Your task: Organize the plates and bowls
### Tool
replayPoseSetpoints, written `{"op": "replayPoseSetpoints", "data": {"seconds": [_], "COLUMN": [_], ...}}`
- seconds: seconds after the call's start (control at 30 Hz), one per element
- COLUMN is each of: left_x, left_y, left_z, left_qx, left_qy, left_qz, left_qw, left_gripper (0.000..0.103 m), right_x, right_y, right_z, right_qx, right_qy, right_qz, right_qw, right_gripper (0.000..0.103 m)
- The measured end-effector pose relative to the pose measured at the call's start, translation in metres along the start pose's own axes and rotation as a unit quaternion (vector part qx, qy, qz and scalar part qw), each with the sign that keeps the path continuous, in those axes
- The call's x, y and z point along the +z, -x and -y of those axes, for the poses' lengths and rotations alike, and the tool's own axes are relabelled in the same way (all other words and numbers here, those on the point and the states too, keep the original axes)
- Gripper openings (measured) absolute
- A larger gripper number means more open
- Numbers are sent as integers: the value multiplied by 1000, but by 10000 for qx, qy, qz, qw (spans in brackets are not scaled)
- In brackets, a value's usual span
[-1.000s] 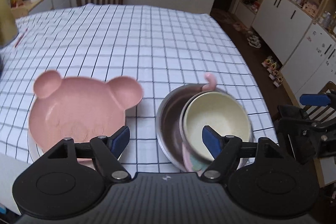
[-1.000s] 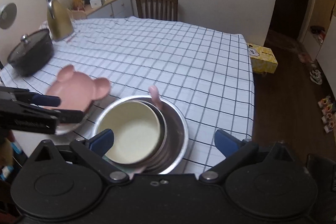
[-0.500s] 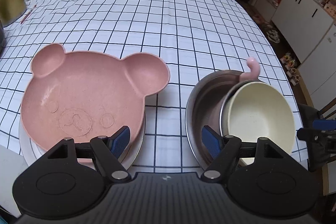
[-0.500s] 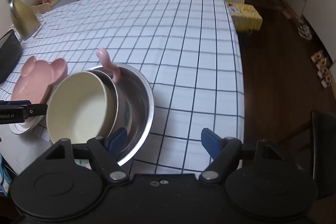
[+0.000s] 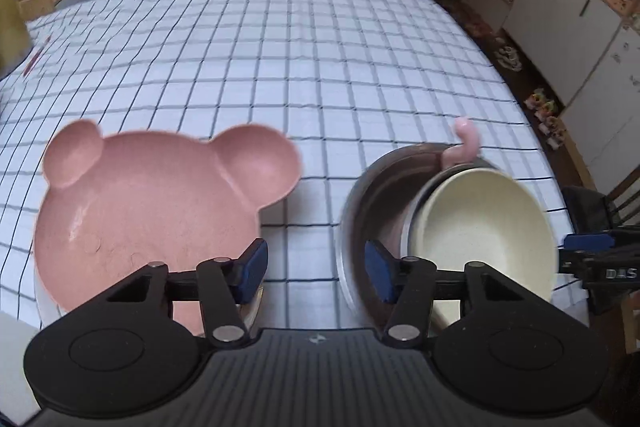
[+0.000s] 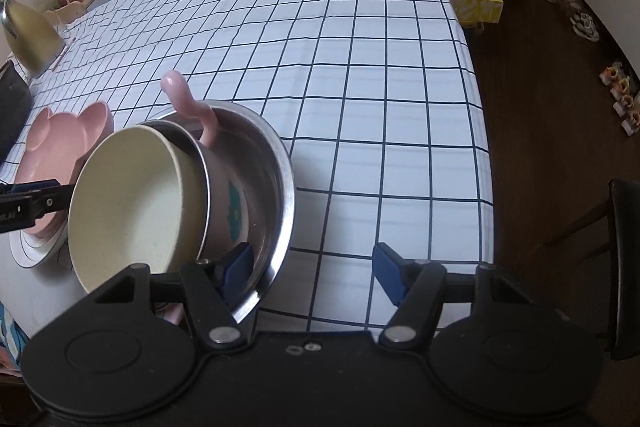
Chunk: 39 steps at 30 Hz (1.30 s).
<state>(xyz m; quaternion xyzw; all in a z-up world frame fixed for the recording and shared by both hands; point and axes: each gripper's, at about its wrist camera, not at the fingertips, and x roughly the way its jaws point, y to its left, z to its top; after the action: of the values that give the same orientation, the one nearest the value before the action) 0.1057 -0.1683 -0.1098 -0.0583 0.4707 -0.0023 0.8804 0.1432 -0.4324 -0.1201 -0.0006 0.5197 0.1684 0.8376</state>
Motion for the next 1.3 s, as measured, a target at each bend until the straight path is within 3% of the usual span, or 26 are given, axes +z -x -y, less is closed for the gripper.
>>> {"op": "replayPoseSetpoints", "data": {"seconds": [0.17, 0.23, 0.33, 0.83, 1.1, 1.2, 1.3], "left_x": [5, 6, 7, 14, 13, 13, 13], "left_y": [-19, -28, -37, -53, -56, -56, -55], "left_z": [5, 1, -6, -12, -18, -17, -17], "left_qx": [-32, 8, -70, -584, -686, -675, -668], "left_qy": [-46, -21, 139, 511, 819, 865, 872], "left_qz": [-206, -320, -473, -749, -878, -875, -863], "left_qw": [9998, 9995, 9988, 9942, 9904, 9901, 9902], "left_gripper": [53, 43, 39, 14, 11, 11, 11], "right_x": [1, 2, 2, 4, 5, 6, 7], "right_y": [-2, -5, -8, -19, -22, -23, -23], "right_z": [-1, -3, -3, -5, -7, -10, -12], "right_qx": [117, 141, 126, 233, 323, 400, 359], "right_qy": [-58, -70, -79, -227, -304, -302, -318], "right_qz": [-23, -37, -80, -305, -384, -419, -441], "right_qw": [9999, 9999, 9999, 9990, 9983, 9979, 9979], "right_gripper": [66, 66, 65, 40, 29, 16, 14]}}
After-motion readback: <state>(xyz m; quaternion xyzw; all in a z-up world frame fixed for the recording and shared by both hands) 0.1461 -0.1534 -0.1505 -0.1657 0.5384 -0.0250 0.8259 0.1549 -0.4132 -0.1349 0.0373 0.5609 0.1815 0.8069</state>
